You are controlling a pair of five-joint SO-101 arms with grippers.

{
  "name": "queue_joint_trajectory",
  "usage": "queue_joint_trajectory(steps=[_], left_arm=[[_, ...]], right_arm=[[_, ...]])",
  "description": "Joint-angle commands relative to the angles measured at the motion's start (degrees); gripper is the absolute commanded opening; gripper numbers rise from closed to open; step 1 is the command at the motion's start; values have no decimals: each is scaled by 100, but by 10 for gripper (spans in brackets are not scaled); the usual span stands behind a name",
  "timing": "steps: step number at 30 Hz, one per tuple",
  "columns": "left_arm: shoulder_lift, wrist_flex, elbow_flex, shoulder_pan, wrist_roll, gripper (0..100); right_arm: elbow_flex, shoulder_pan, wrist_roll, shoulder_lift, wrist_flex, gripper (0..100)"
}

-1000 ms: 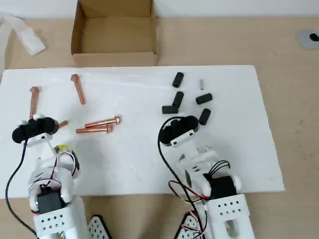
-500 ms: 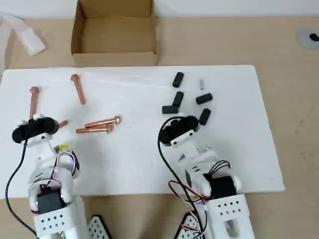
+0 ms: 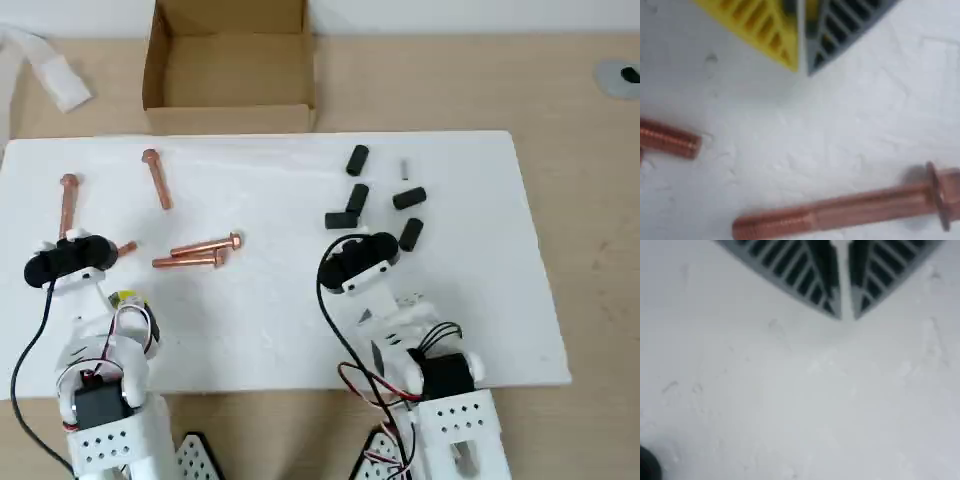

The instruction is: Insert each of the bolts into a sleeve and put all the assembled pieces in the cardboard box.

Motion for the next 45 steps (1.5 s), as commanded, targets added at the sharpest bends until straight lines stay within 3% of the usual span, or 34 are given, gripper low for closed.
queue_joint_trajectory(steps=[1, 18, 23, 27, 34, 45], left_arm=[[-40, -18, -26, -88, 18, 8], [-31, -97, -35, -9, -185, 9], [13, -149, -554, -264, -1011, 10], [444, -97, -1415, -527, -1222, 43], [3538, 35, -3833, -536, -1213, 60], [9429, 2778, -9802, -651, -1451, 106]], right_arm=[[-22, 48, 44, -40, -97, 10], [-136, 40, 0, -4, -264, 10], [-1332, 646, -316, 400, -114, 11], [-2738, 673, -352, 1833, 431, 11], [-5437, 655, -360, 4637, 941, 10], [-7908, 444, -308, 6765, 985, 12]])
